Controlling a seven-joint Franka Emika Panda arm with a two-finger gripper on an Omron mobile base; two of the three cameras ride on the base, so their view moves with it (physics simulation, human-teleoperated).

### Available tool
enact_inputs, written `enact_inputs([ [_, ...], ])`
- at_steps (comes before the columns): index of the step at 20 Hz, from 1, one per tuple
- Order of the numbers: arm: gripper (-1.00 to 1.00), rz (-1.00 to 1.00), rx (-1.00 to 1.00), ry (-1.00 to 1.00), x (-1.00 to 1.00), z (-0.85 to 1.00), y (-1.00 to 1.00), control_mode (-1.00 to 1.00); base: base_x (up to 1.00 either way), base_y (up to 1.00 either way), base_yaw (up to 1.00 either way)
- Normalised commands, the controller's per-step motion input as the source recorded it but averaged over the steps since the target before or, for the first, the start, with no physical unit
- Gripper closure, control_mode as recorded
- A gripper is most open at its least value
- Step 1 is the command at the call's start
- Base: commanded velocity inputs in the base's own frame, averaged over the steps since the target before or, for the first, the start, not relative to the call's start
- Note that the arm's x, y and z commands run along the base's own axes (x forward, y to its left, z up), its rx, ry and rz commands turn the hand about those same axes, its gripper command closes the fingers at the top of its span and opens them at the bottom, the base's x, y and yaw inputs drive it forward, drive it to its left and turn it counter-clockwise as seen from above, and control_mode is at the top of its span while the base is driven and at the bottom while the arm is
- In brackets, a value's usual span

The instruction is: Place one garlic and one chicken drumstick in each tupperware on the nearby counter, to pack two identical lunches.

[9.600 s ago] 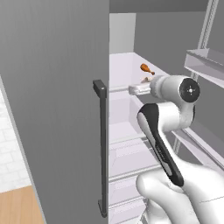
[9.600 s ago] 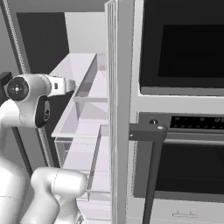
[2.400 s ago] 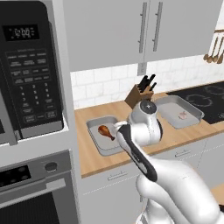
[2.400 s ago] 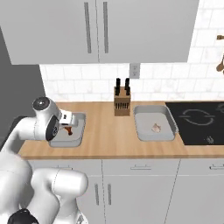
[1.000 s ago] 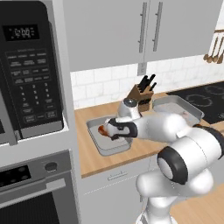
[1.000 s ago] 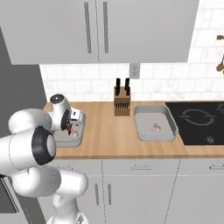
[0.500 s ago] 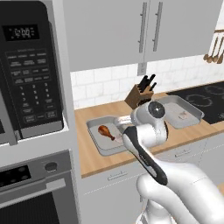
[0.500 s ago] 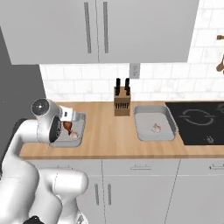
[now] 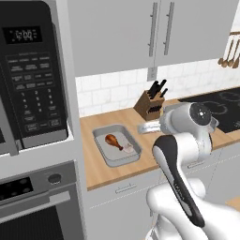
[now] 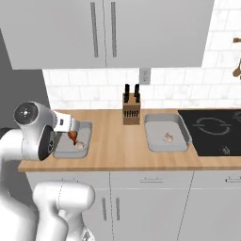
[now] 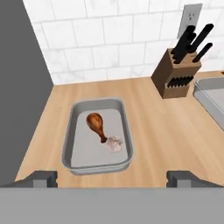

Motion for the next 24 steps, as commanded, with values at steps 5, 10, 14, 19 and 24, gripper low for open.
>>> enact_inputs([
  [5,-1.00,0.00,0.00,0.06,-0.42,-0.04,-0.01,-1.00,0.00,0.00,0.00],
  [10,-1.00,0.00,0.00,0.00,0.00,0.00,0.00,1.00,-1.00,-0.22,0.00],
  [14,-1.00,0.00,0.00,0.00,0.00,0.00,0.00,1.00,-1.00,-0.36,0.20],
  [19,-1.00,0.00,0.00,0.00,0.00,0.00,0.00,1.00,-0.89,-0.14,0.69],
  [24,-1.00,0.00,0.00,0.00,0.00,0.00,0.00,1.00,-0.52,0.00,0.88],
])
